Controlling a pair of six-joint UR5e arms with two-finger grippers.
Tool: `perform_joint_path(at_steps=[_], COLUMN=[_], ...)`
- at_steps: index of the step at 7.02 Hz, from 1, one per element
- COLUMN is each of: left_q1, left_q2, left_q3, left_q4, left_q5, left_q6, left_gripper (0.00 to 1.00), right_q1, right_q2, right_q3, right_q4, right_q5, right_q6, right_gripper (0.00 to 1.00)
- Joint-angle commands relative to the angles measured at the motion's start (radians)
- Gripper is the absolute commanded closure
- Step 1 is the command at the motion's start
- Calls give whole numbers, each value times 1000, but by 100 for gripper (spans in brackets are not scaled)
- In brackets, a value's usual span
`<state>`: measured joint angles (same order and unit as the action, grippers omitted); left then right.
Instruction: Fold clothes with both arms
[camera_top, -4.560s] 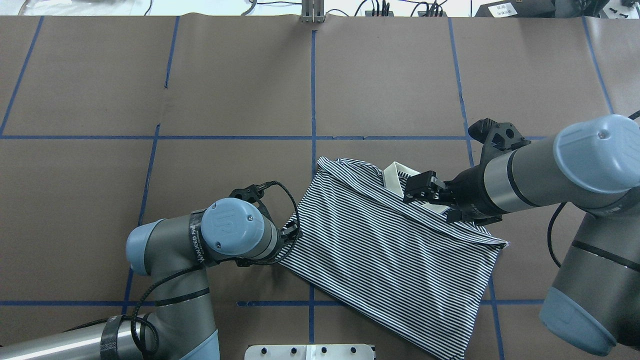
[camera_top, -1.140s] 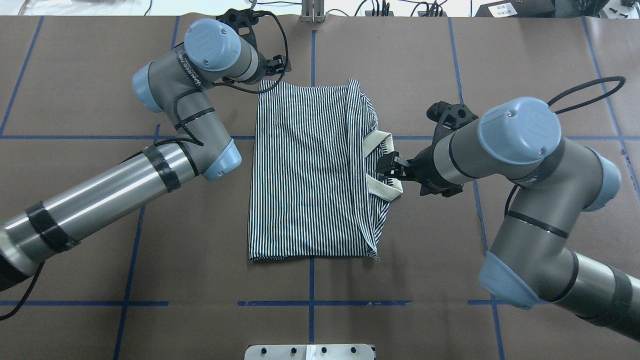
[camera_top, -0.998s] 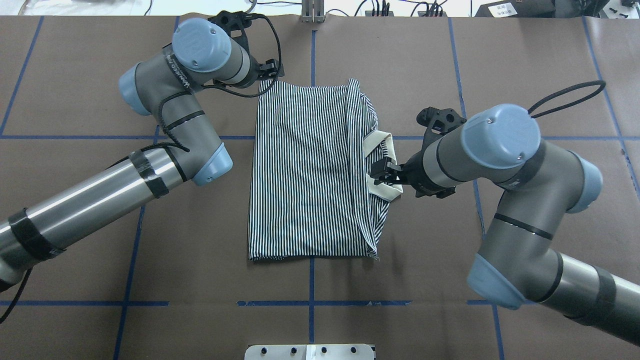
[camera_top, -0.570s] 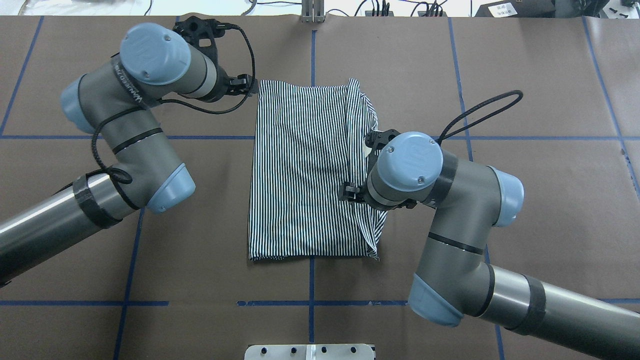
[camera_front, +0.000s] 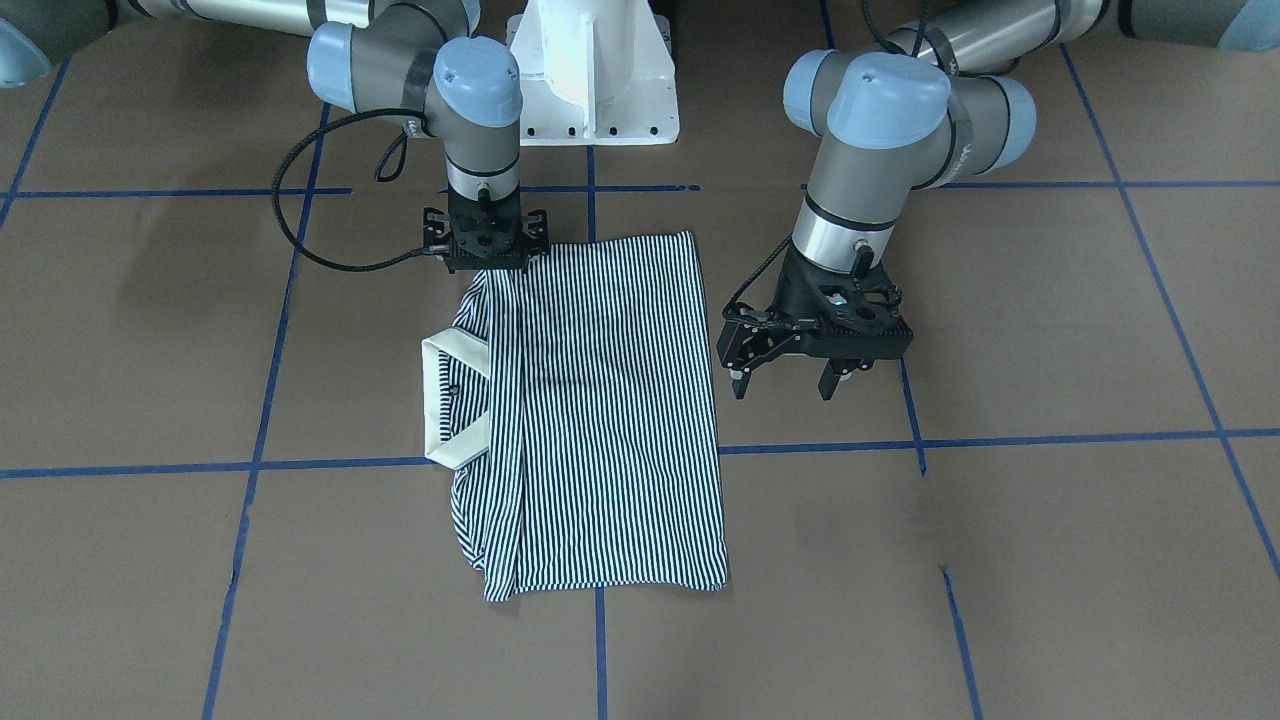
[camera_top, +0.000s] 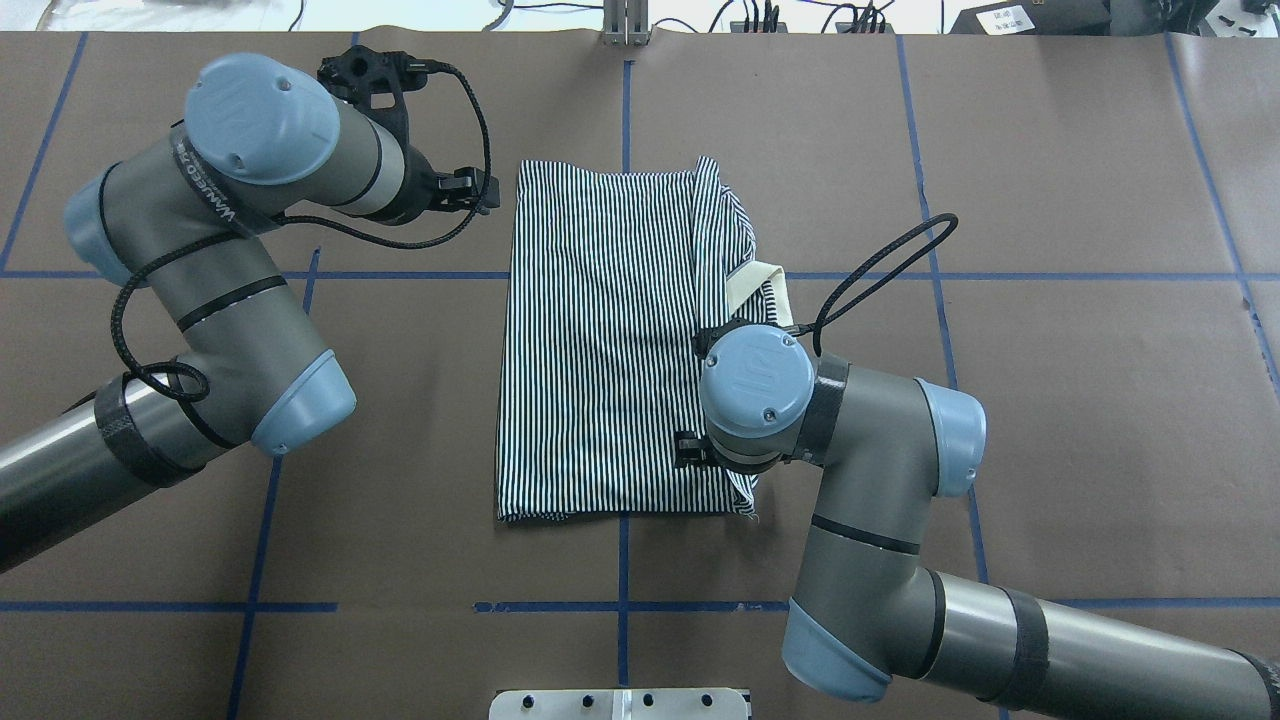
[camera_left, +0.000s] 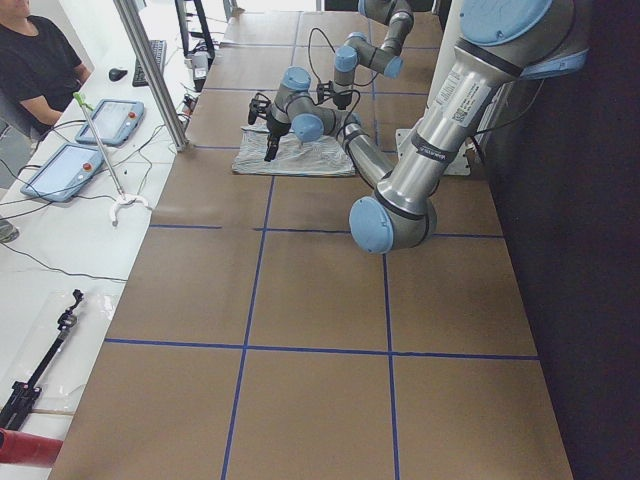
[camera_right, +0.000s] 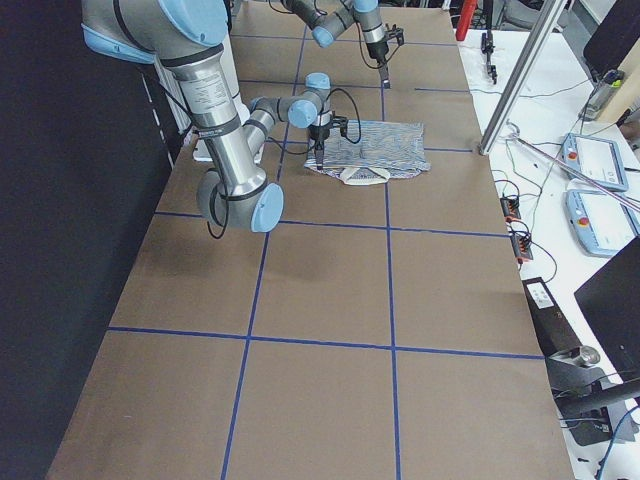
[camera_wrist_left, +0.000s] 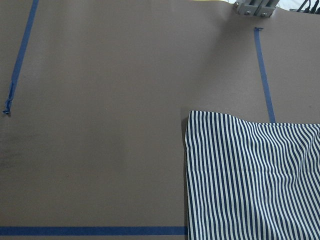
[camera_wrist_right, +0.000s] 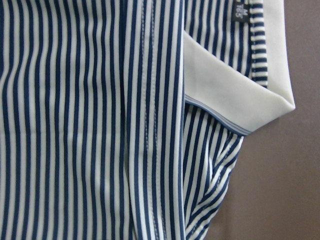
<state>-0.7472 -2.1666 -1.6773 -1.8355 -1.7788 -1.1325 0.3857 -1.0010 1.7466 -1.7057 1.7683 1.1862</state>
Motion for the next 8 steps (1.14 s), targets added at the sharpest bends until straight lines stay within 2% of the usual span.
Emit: perform_joint_path(at_steps=[1, 5, 8], left_q1=[0, 2, 5], left_q2=[1, -1, -6], left_q3=[-1, -1, 1], left_q4=[-4, -10, -11], left_q5=[-13, -13, -13], left_q6=[-1, -4, -6], left_gripper=[0, 0, 0], right_q1=[-4, 8, 62], right_q2=[-7, -22, -69], right_q3=[-4, -7, 13], right_q4=[-14, -48, -48], right_q5=[0, -1, 5], right_q6=[-31, -62, -85], right_gripper=[0, 0, 0])
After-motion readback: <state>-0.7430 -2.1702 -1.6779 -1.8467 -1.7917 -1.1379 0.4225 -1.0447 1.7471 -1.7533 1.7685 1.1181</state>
